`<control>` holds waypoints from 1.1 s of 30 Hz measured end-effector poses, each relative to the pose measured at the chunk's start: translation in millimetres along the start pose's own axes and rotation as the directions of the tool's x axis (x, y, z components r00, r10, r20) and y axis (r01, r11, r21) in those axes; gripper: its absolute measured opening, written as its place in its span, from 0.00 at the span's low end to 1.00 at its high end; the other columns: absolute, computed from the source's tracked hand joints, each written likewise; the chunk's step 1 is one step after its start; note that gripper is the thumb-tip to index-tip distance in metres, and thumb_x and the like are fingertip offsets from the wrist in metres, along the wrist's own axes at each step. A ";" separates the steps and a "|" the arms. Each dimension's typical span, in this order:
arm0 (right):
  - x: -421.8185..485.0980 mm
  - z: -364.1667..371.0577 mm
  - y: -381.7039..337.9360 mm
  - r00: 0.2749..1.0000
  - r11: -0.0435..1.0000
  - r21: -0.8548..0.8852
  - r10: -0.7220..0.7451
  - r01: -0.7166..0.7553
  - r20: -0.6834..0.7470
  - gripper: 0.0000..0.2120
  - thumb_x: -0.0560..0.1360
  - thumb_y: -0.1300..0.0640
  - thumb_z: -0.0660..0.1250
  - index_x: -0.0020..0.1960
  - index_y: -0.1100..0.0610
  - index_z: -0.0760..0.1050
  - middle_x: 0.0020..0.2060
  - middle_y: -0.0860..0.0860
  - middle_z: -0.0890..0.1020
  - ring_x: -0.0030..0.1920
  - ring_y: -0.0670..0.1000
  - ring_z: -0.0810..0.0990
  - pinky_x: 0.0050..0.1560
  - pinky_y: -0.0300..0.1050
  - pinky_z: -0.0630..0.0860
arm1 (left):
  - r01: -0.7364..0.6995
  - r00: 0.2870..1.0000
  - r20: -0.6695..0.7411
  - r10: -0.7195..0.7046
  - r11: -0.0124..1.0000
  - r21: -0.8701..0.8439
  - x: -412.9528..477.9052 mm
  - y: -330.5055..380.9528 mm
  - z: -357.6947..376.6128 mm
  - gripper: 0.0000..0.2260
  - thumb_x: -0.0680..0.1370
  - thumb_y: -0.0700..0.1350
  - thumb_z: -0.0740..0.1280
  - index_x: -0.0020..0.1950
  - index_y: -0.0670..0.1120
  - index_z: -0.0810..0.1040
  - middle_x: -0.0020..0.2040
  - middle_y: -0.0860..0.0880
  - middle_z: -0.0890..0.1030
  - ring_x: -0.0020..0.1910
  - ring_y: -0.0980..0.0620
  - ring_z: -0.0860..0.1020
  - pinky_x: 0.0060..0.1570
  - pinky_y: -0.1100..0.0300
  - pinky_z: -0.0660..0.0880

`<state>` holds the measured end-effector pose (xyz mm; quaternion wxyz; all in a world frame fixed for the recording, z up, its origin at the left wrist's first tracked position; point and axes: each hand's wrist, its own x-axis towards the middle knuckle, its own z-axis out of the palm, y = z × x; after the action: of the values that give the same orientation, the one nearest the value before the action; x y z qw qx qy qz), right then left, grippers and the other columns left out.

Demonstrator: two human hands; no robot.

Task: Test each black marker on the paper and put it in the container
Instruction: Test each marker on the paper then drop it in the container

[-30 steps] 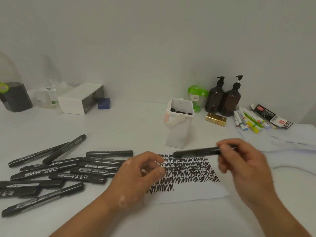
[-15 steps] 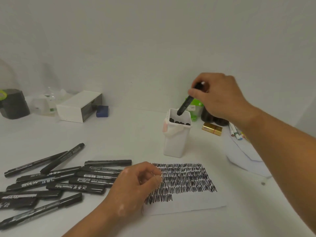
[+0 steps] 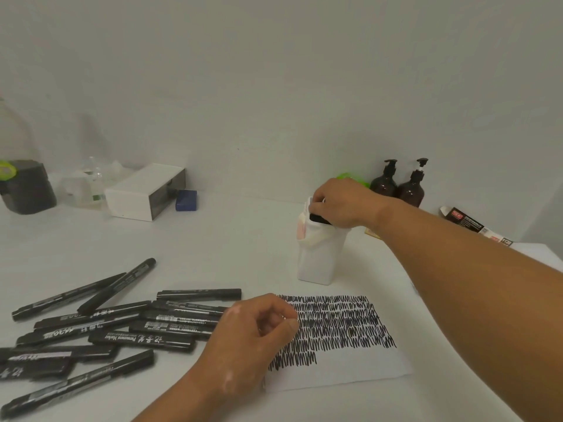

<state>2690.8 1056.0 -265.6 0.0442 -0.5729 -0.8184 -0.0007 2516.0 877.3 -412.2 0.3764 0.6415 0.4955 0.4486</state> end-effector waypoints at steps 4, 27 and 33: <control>0.1 3.7 -1.9 0.998 1.000 -0.028 -0.007 0.008 0.058 0.18 0.82 0.56 0.57 0.34 0.57 0.69 0.35 0.53 0.75 0.41 0.57 0.74 0.35 0.47 0.66 | -0.002 1.000 0.007 0.002 1.000 -0.002 0.8 0.8 0.8 0.01 0.76 0.51 0.73 0.45 0.58 0.83 0.37 0.51 0.83 0.33 0.56 0.78 0.41 0.53 0.79; -162.8 62.9 31.6 0.982 0.870 0.487 0.018 0.076 -0.187 0.04 0.73 0.49 0.75 0.46 0.39 0.83 0.37 0.33 0.83 0.37 0.40 0.79 0.40 0.30 0.72 | -0.031 0.999 -0.008 0.032 0.999 0.043 1.9 -0.1 -1.3 0.03 0.73 0.53 0.72 0.46 0.57 0.83 0.36 0.51 0.84 0.38 0.44 0.81 0.43 0.51 0.78; -183.2 126.2 31.4 0.984 0.767 0.641 0.104 0.011 -0.142 0.06 0.72 0.53 0.77 0.45 0.42 0.83 0.34 0.37 0.83 0.30 0.40 0.74 0.38 0.30 0.70 | -0.056 0.998 -0.005 0.057 0.991 0.118 -1.5 -3.8 -1.0 0.06 0.76 0.45 0.74 0.45 0.57 0.83 0.34 0.54 0.82 0.32 0.59 0.77 0.36 0.65 0.74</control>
<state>2773.5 901.6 -406.2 0.3056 -0.5416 -0.7485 0.2303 2513.8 876.8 -415.7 0.3230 0.6744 0.5044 0.4317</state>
